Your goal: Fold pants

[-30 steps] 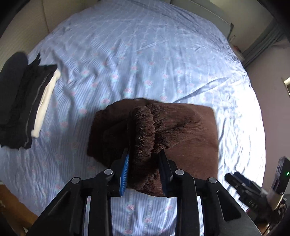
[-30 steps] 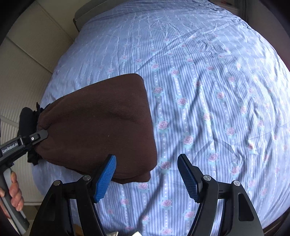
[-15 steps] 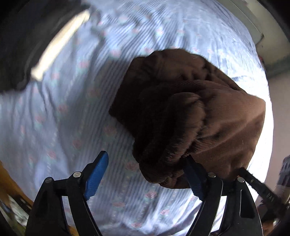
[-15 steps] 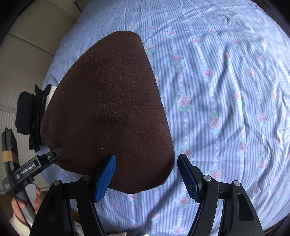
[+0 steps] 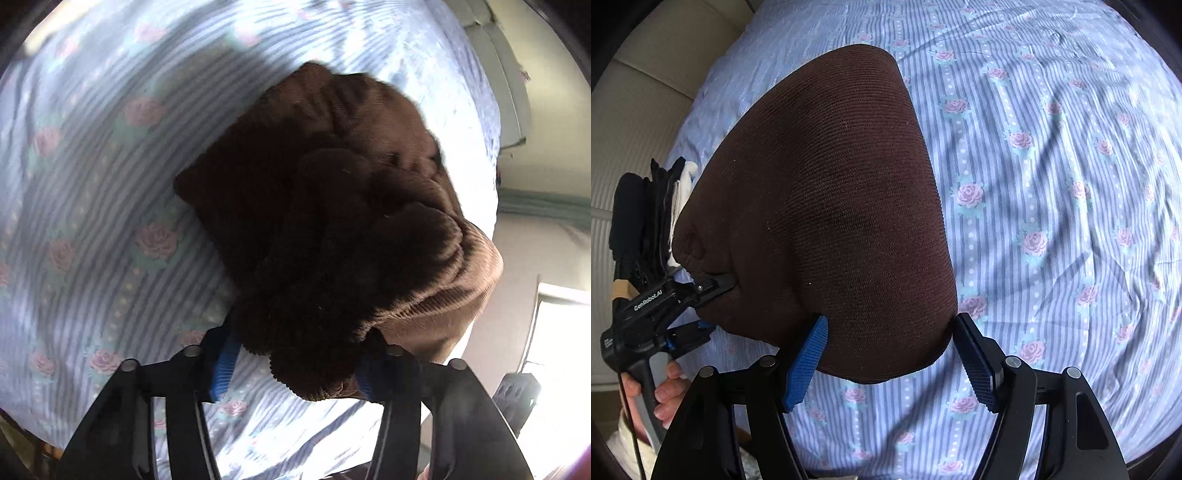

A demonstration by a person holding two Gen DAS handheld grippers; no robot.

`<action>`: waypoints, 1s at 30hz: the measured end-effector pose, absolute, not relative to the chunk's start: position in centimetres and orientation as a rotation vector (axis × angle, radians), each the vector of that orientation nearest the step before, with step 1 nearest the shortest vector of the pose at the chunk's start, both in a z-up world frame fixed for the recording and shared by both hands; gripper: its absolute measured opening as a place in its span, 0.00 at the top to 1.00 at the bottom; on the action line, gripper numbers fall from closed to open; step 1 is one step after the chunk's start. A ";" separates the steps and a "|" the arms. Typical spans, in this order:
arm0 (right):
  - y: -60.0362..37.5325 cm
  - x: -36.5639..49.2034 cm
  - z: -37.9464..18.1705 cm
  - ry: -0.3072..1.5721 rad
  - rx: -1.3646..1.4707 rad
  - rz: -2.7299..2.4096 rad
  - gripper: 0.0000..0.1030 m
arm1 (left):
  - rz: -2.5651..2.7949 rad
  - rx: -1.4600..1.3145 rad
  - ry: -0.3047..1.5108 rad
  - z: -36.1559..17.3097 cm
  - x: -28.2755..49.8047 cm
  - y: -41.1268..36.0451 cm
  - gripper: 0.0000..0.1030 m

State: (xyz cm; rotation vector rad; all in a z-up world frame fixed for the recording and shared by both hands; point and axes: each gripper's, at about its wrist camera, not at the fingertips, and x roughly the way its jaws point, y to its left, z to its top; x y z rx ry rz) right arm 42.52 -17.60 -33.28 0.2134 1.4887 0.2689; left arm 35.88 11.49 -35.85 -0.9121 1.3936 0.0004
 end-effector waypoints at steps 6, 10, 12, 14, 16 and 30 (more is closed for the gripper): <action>-19.8 41.0 -30.5 1.431 0.304 0.252 0.31 | -0.056 -0.654 1.298 -27.1 36.0 10.0 0.60; -20.9 38.5 -28.9 1.395 0.285 0.228 0.31 | -0.111 -0.563 1.178 -21.4 37.5 9.0 0.61; -20.4 37.6 -29.2 1.412 0.262 0.251 0.30 | -0.139 -0.532 1.147 -19.8 38.6 8.4 0.61; -19.4 37.5 -30.0 1.422 0.251 0.249 0.30 | -0.169 -0.515 1.139 -18.6 39.7 7.7 0.62; -18.0 38.0 -31.2 1.425 0.258 0.263 0.30 | -0.189 -0.517 1.140 -18.2 40.4 7.2 0.62; -19.6 39.5 -29.7 1.265 0.114 -0.029 0.30 | -0.235 -0.458 1.215 -21.7 43.8 9.3 0.64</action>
